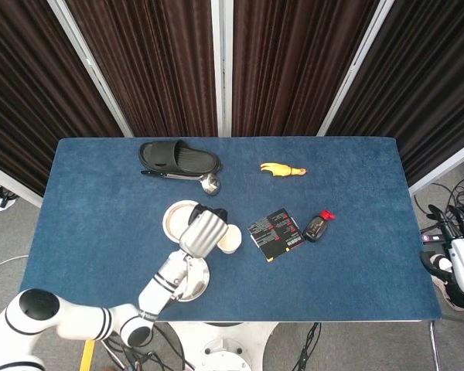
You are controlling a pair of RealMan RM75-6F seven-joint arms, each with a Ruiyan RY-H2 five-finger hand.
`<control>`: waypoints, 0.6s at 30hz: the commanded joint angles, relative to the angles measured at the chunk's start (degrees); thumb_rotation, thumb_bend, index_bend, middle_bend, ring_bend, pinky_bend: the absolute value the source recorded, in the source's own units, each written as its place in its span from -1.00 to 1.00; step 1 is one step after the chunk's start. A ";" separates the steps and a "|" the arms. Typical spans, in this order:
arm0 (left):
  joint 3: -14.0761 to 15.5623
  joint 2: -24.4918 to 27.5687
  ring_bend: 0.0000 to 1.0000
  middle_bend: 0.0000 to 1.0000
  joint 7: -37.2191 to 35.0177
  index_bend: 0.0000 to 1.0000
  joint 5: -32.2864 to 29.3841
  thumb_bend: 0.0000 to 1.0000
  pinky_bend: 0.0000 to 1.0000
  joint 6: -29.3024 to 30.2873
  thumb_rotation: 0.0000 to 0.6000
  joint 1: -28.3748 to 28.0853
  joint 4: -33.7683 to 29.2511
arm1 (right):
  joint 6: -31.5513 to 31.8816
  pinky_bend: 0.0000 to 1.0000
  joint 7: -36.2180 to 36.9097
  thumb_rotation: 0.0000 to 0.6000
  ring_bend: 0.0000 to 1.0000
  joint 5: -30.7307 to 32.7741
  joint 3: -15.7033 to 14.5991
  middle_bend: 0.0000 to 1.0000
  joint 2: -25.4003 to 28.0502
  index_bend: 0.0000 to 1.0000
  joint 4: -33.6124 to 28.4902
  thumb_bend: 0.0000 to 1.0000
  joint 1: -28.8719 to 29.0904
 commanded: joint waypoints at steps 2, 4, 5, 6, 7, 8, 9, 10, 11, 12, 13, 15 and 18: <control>-2.35 1.50 0.89 0.87 -6.53 0.24 -1.17 0.03 1.00 -0.96 1.00 2.00 -3.09 | 0.00 -0.93 -0.05 1.00 -1.00 0.07 -0.01 -0.57 0.01 -0.90 -0.04 -0.53 -0.04; -3.88 3.04 0.89 0.88 -12.64 0.24 -2.85 0.04 1.00 -2.09 1.00 3.40 -6.32 | -0.09 -0.93 -0.04 1.00 -1.00 0.12 -0.01 -0.57 0.06 -0.90 -0.11 -0.53 -0.04; -4.40 3.94 0.89 0.88 -15.45 0.24 -3.29 0.04 1.00 -2.65 1.00 3.98 -7.66 | -0.13 -0.93 -0.02 1.00 -1.00 0.15 0.01 -0.57 0.08 -0.90 -0.14 -0.53 -0.01; -5.17 5.34 0.89 0.88 -19.69 0.24 -4.14 0.04 1.00 -3.52 1.00 4.89 -9.61 | -0.15 -0.93 -0.01 1.00 -1.00 0.18 0.04 -0.57 0.08 -0.90 -0.17 -0.53 0.01; -5.81 6.41 0.89 0.88 -22.84 0.24 -5.01 0.04 1.00 -4.17 1.00 5.63 -11.12 | -0.20 -0.93 -0.02 1.00 -1.00 0.19 0.04 -0.57 0.09 -0.90 -0.20 -0.53 0.03; -6.29 8.30 0.89 0.88 -26.68 0.24 -5.64 0.04 1.00 -5.49 1.00 6.38 -13.08 | -0.24 -0.93 -0.10 1.00 -1.00 0.19 0.03 -0.57 0.09 -0.90 -0.27 -0.53 0.04; -6.71 9.82 0.89 0.88 -29.75 0.24 -6.17 0.04 1.00 -6.32 1.00 7.07 -14.55 | -0.24 -0.93 -0.14 1.00 -1.00 0.14 0.03 -0.57 0.07 -0.90 -0.34 -0.53 0.06; -7.09 11.25 0.89 0.88 -32.66 0.24 -6.73 0.03 1.00 -7.10 1.00 7.76 -15.97 | -0.22 -0.93 -0.19 1.00 -1.00 0.09 0.02 -0.57 0.06 -0.90 -0.41 -0.53 0.06; -7.25 12.75 0.89 0.88 -35.37 0.24 -7.07 0.04 1.00 -7.95 1.00 8.41 -17.27 | -0.22 -0.93 -0.26 1.00 -1.00 0.07 0.03 -0.57 0.05 -0.90 -0.48 -0.53 0.09; -7.35 14.77 0.89 0.88 -38.79 0.24 -7.34 0.04 1.00 -8.96 1.00 9.31 -18.71 | -0.21 -0.93 -0.34 1.00 -1.00 0.02 0.04 -0.57 0.03 -0.90 -0.59 -0.53 0.11; -7.29 16.15 0.89 0.88 -40.89 0.24 -7.47 0.03 1.00 -9.55 1.00 9.95 -19.48 | -0.20 -0.93 -0.40 1.00 -1.00 -0.03 0.05 -0.57 0.03 -0.90 -0.67 -0.53 0.13; -6.44 18.90 0.89 0.88 -44.64 0.24 -6.81 0.03 1.00 -10.62 1.00 11.30 -20.34 | -0.20 -0.93 -0.60 1.00 -1.00 -0.19 0.03 -0.57 0.04 -0.90 -0.87 -0.53 0.19; -4.42 21.52 0.89 0.88 -49.00 0.24 -5.56 0.04 1.00 -12.14 1.00 13.08 -20.37 | -0.25 -0.93 -0.88 1.00 -1.00 -0.34 0.03 -0.57 0.06 -0.90 -1.18 -0.53 0.30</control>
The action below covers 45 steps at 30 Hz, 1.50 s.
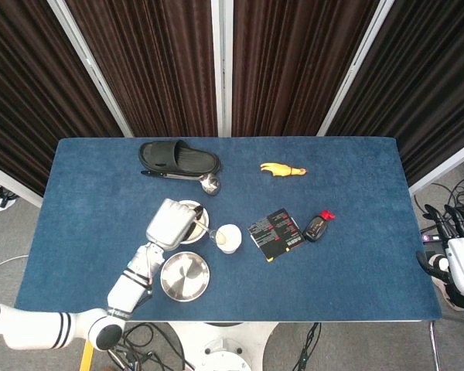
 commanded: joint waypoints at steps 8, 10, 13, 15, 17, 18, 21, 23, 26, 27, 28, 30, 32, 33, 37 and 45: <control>7.39 6.49 0.88 0.87 -11.02 0.24 5.72 0.03 1.00 -6.88 1.00 5.96 0.64 | -0.31 -0.93 -1.00 1.00 -1.00 -0.35 -0.07 -0.57 0.06 -0.90 -1.01 -0.53 0.33; 8.69 5.72 0.88 0.87 -11.48 0.23 6.89 0.03 1.00 -7.33 1.00 6.56 1.58 | -0.27 -0.93 -1.28 1.00 -1.00 -0.21 -0.06 -0.57 0.13 -0.90 -1.20 -0.53 0.27; 9.85 4.40 0.88 0.87 -11.91 0.22 6.78 0.03 1.00 -9.21 1.00 6.84 2.91 | -0.35 -0.93 -1.56 1.00 -1.00 -0.12 -0.15 -0.57 0.16 -0.90 -1.47 -0.53 0.23; 10.51 3.33 0.88 0.87 -10.79 0.21 6.18 0.03 1.00 -10.77 1.00 6.65 4.14 | -0.43 -0.93 -1.71 1.00 -1.00 -0.22 -0.20 -0.57 0.10 -0.90 -1.59 -0.53 0.28; 10.71 2.28 0.88 0.87 -9.66 0.19 5.02 0.03 1.00 -11.97 1.00 6.47 4.99 | -0.47 -0.93 -1.77 1.00 -1.00 -0.19 -0.24 -0.57 0.05 -0.90 -1.66 -0.54 0.27; 10.60 1.51 0.88 0.87 -9.18 0.18 4.09 0.02 1.00 -12.64 1.00 6.37 5.43 | -0.50 -0.93 -1.78 1.00 -1.00 -0.12 -0.26 -0.57 0.03 -0.90 -1.70 -0.54 0.24; 10.38 -0.18 0.88 0.86 -7.87 0.15 2.04 0.00 1.00 -14.00 1.00 6.06 6.55 | -0.61 -0.93 -1.91 1.00 -1.00 0.09 -0.28 -0.57 -0.05 -0.90 -1.67 -0.55 0.23; 10.39 -0.95 0.88 0.86 -6.64 0.13 1.16 -0.01 1.00 -14.29 1.00 5.94 7.07 | -0.63 -0.93 -1.95 1.00 -1.00 0.08 -0.31 -0.57 -0.06 -0.90 -1.65 -0.55 0.21; 10.38 -1.65 0.88 0.85 -4.42 0.06 -0.39 -0.03 1.00 -14.44 1.00 5.76 7.14 | -0.60 -0.93 -1.93 1.00 -1.00 0.19 -0.29 -0.57 -0.08 -0.90 -1.60 -0.55 0.17; 10.42 -1.86 0.87 0.85 -3.65 0.04 -0.81 -0.03 1.00 -14.37 1.00 5.73 6.96 | -0.66 -0.93 -1.91 1.00 -1.00 0.27 -0.27 -0.57 -0.09 -0.90 -1.55 -0.55 0.19; 10.46 -1.97 0.87 0.84 -3.19 0.02 -0.98 -0.03 1.00 -14.29 1.00 5.72 6.79 | -0.71 -0.93 -1.87 1.00 -1.00 0.28 -0.26 -0.57 -0.11 -0.90 -1.54 -0.55 0.23; 10.56 -1.89 0.87 0.84 -2.32 -0.03 -1.50 -0.04 1.00 -14.23 1.00 5.70 6.15 | -0.81 -0.93 -1.72 1.00 -1.00 0.27 -0.27 -0.58 -0.13 -0.90 -1.51 -0.55 0.28; 10.46 -1.41 0.87 0.82 -2.01 -0.14 -1.80 -0.08 1.00 -13.91 1.00 5.79 5.11 | -0.79 -0.93 -1.73 1.00 -1.00 0.25 -0.27 -0.58 -0.14 -0.90 -1.49 -0.55 0.27; 10.29 -0.80 0.86 0.81 -2.24 -0.20 -1.74 -0.09 1.00 -13.44 1.00 5.98 4.22 | -0.72 -0.93 -1.68 1.00 -1.00 0.24 -0.27 -0.58 -0.12 -0.90 -1.50 -0.55 0.24; 7.91 2.91 0.85 0.79 -6.98 -0.36 -0.09 -0.10 1.00 -7.47 1.00 8.78 0.45 | -0.59 -0.93 -1.48 1.00 -1.00 0.24 -0.35 -0.58 0.04 -0.90 -1.39 -0.56 0.07; 4.54 12.57 -0.05 0.15 -20.79 -0.38 2.19 -0.26 0.23 7.73 1.00 19.52 6.10 | -1.62 -0.93 -1.09 1.00 -1.00 -0.31 -1.04 -0.58 0.00 -0.89 -0.43 -0.55 0.26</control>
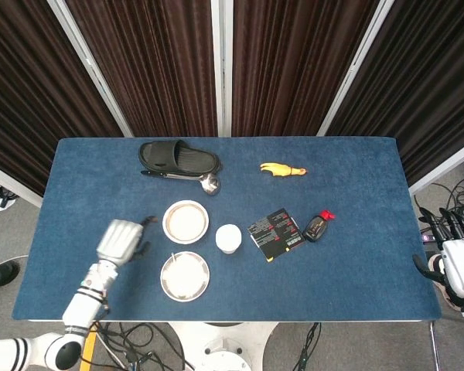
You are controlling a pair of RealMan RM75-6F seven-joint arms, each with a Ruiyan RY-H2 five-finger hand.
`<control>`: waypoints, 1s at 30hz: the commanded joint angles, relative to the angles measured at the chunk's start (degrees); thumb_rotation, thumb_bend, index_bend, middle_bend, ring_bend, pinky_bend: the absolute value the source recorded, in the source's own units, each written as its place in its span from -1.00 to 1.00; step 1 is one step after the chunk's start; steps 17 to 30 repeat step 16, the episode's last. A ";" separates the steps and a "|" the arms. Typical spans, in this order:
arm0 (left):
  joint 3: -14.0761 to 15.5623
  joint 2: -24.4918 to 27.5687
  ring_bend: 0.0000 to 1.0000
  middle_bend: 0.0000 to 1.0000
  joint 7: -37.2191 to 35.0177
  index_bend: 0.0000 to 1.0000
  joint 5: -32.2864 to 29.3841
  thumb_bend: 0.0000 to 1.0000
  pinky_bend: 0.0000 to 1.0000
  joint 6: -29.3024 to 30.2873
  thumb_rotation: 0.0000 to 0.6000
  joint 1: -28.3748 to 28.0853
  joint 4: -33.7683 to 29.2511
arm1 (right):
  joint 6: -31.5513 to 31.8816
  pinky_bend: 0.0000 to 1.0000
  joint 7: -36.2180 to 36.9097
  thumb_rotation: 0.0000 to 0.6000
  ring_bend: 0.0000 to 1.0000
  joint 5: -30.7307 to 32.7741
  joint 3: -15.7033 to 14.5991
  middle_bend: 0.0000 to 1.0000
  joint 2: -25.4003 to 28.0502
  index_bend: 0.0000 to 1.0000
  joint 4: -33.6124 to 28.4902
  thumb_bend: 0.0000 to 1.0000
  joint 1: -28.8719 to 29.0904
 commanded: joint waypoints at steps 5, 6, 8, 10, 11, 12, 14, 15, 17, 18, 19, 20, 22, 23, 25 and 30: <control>-0.51 6.05 -0.65 -0.47 -13.14 -0.46 2.81 -0.56 -0.62 10.58 1.00 11.30 12.79 | -0.82 -0.93 1.14 1.00 -1.00 -1.27 -0.65 -0.61 -1.61 -0.89 1.36 -0.53 0.59; -0.17 5.87 -0.67 -0.49 -15.05 -0.46 3.24 -0.56 -0.64 11.92 1.00 12.93 14.04 | -0.94 -0.93 1.15 1.00 -1.00 -1.64 -0.79 -0.62 -1.94 -0.89 1.52 -0.53 0.73; 0.33 5.94 -0.67 -0.50 -17.32 -0.47 3.96 -0.56 -0.65 13.88 1.00 15.21 15.03 | -0.79 -0.93 1.08 1.00 -1.00 -2.27 -0.94 -0.63 -2.40 -0.89 1.60 -0.53 0.86; 1.11 6.14 -0.67 -0.50 -17.97 -0.46 4.98 -0.56 -0.65 16.28 1.00 17.60 15.16 | -0.21 -0.93 0.86 1.00 -1.00 -2.87 -1.05 -0.63 -2.97 -0.90 1.66 -0.53 0.79; 1.58 6.24 -0.67 -0.50 -18.03 -0.46 5.52 -0.56 -0.65 17.27 1.00 18.63 14.93 | 0.02 -0.93 0.70 1.00 -1.00 -3.04 -1.09 -0.63 -3.24 -0.90 1.72 -0.53 0.73; 2.12 6.18 -0.67 -0.50 -17.75 -0.46 6.03 -0.56 -0.65 18.55 1.00 19.94 14.49 | 0.24 -0.93 0.57 1.00 -1.00 -3.14 -1.18 -0.64 -3.58 -0.92 1.78 -0.53 0.63; 3.20 6.39 -0.67 -0.50 -17.30 -0.46 7.38 -0.56 -0.65 20.03 1.00 21.59 13.68 | 0.41 -0.93 0.47 1.00 -1.00 -3.21 -1.38 -0.64 -3.99 -0.93 1.80 -0.53 0.45; 3.76 6.57 -0.67 -0.50 -17.07 -0.46 7.96 -0.56 -0.65 20.81 1.00 22.64 12.89 | 0.64 -0.93 0.37 1.00 -1.00 -3.30 -1.49 -0.64 -4.27 -0.93 1.84 -0.53 0.31; 4.02 6.69 -0.67 -0.50 -16.83 -0.46 8.38 -0.56 -0.65 21.38 1.00 23.29 12.35 | 0.81 -0.93 0.26 1.00 -1.00 -3.37 -1.58 -0.63 -4.46 -0.93 1.87 -0.53 0.20; 4.02 6.69 -0.67 -0.50 -16.83 -0.46 8.38 -0.56 -0.65 21.38 1.00 23.29 12.35 | 0.81 -0.93 0.26 1.00 -1.00 -3.37 -1.58 -0.63 -4.46 -0.93 1.87 -0.53 0.20; 4.02 6.69 -0.67 -0.50 -16.83 -0.46 8.38 -0.56 -0.65 21.38 1.00 23.29 12.35 | 0.81 -0.93 0.26 1.00 -1.00 -3.37 -1.58 -0.63 -4.46 -0.93 1.87 -0.53 0.20; 4.02 6.69 -0.67 -0.50 -16.83 -0.46 8.38 -0.56 -0.65 21.38 1.00 23.29 12.35 | 0.81 -0.93 0.26 1.00 -1.00 -3.37 -1.58 -0.63 -4.46 -0.93 1.87 -0.53 0.20; 4.02 6.69 -0.67 -0.50 -16.83 -0.46 8.38 -0.56 -0.65 21.38 1.00 23.29 12.35 | 0.81 -0.93 0.26 1.00 -1.00 -3.37 -1.58 -0.63 -4.46 -0.93 1.87 -0.53 0.20; 4.02 6.69 -0.67 -0.50 -16.83 -0.46 8.38 -0.56 -0.65 21.38 1.00 23.29 12.35 | 0.81 -0.93 0.26 1.00 -1.00 -3.37 -1.58 -0.63 -4.46 -0.93 1.87 -0.53 0.20; 4.02 6.69 -0.67 -0.50 -16.83 -0.46 8.38 -0.56 -0.65 21.38 1.00 23.29 12.35 | 0.81 -0.93 0.26 1.00 -1.00 -3.37 -1.58 -0.63 -4.46 -0.93 1.87 -0.53 0.20; 4.02 6.69 -0.67 -0.50 -16.83 -0.46 8.38 -0.56 -0.65 21.38 1.00 23.29 12.35 | 0.81 -0.93 0.26 1.00 -1.00 -3.37 -1.58 -0.63 -4.46 -0.93 1.87 -0.53 0.20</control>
